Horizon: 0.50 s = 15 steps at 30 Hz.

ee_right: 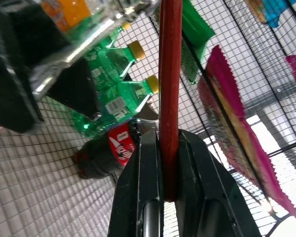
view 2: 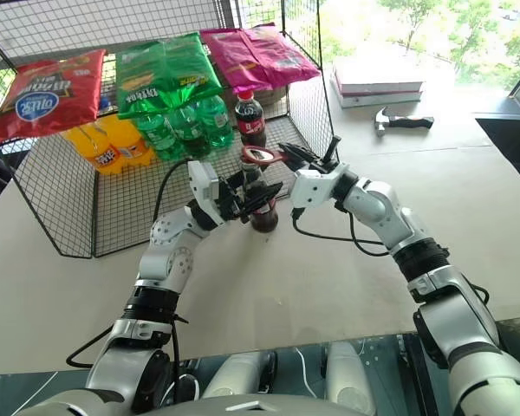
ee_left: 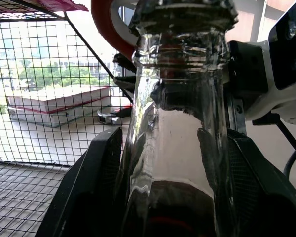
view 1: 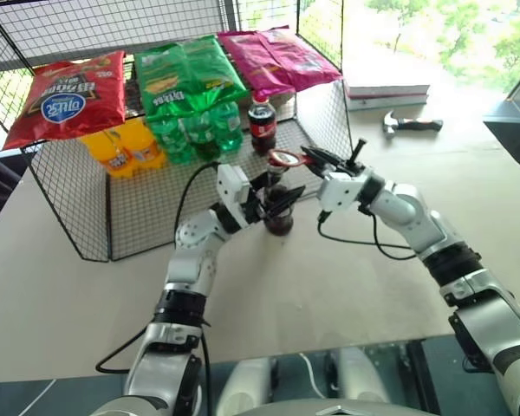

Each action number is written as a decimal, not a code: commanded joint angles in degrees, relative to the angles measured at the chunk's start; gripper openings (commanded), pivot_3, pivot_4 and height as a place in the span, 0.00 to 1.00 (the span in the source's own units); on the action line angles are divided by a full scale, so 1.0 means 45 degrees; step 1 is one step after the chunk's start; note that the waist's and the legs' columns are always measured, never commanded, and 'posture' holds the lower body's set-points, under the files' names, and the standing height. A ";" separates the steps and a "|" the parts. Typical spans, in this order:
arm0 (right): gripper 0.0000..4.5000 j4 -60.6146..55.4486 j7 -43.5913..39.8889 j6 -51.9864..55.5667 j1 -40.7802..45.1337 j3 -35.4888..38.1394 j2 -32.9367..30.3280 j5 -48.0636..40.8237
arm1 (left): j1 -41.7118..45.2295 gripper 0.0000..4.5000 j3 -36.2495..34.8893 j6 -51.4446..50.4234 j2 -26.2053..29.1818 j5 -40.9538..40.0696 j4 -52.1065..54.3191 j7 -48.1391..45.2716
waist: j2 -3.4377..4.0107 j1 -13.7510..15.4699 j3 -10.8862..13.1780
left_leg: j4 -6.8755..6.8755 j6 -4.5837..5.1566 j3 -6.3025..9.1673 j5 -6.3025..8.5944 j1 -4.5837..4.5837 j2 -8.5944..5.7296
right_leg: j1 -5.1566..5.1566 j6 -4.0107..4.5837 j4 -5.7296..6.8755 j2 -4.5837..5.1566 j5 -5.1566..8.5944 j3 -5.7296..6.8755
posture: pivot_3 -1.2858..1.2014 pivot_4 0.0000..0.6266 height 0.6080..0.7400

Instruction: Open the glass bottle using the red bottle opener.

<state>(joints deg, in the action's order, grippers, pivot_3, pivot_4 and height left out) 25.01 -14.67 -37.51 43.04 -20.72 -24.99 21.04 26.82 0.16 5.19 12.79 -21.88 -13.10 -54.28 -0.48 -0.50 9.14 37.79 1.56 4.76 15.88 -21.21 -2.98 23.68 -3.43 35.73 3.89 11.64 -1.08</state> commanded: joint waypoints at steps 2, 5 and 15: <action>0.00 -0.1777 -0.0321 0.0710 -0.0613 0.0476 0.0427 -0.0463 | 0.0004 0.51 0.0142 -0.0029 -0.0090 0.0109 -0.0177 0.0082 | -0.0001 0.0006 -0.0001 | 0.0000 0.0000 0.0009 0.0000 0.0002 0.0003 | -0.0001 0.0001 0.0003 -0.0004 0.0001 0.0009 | 0.52 0.24 1.00; 0.00 -0.2179 -0.0382 0.0952 -0.0824 0.0572 0.0575 -0.0349 | 0.0011 0.51 0.0147 -0.0021 -0.0100 0.0120 -0.0197 0.0081 | -0.0001 0.0001 -0.0001 | 0.0000 0.0000 0.0003 0.0000 0.0002 0.0002 | -0.0001 0.0000 0.0003 -0.0003 0.0000 0.0004 | 0.52 0.24 1.00; 0.00 -0.1856 -0.0039 0.0903 -0.1323 0.0077 0.0353 0.1366 | -0.0032 0.51 0.0147 -0.0073 -0.0047 0.0145 -0.0117 0.0103 | -0.0001 -0.0002 -0.0004 | 0.0000 -0.0001 0.0000 0.0000 0.0012 0.0000 | -0.0003 0.0000 0.0009 -0.0004 0.0000 0.0002 | 0.52 0.24 1.00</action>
<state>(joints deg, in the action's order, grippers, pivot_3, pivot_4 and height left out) 16.70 -14.55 -33.13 38.05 -19.19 -23.18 24.93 26.82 0.14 5.29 12.82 -21.64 -13.24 -54.27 -0.48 -0.51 9.12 37.79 1.55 4.76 15.88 -21.15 -2.98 23.66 -3.43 35.77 3.87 11.64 -1.07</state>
